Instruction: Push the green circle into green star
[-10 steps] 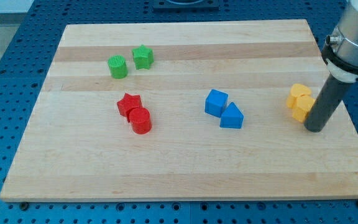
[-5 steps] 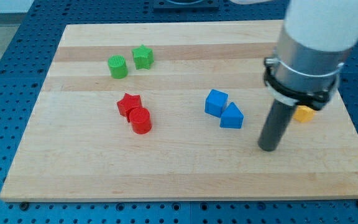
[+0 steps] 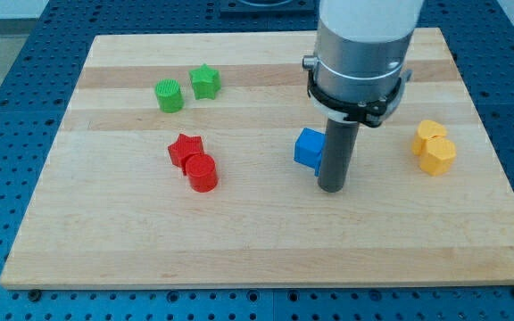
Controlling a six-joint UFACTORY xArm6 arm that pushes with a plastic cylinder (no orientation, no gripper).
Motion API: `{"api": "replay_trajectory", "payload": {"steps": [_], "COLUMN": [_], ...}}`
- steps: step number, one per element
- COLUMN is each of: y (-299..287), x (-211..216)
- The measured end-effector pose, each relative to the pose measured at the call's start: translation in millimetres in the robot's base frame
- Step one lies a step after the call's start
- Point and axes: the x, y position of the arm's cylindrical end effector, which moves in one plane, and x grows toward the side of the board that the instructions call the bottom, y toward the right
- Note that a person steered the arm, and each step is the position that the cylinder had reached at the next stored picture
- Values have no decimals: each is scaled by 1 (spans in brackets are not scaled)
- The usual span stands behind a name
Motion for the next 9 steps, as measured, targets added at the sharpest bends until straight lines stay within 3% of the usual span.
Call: {"api": "replay_trajectory", "payload": {"steps": [2,3,5,6,9], "y": [-3,-32,-91,-132,-272], "x": [1,2,-83,-109,-101]}}
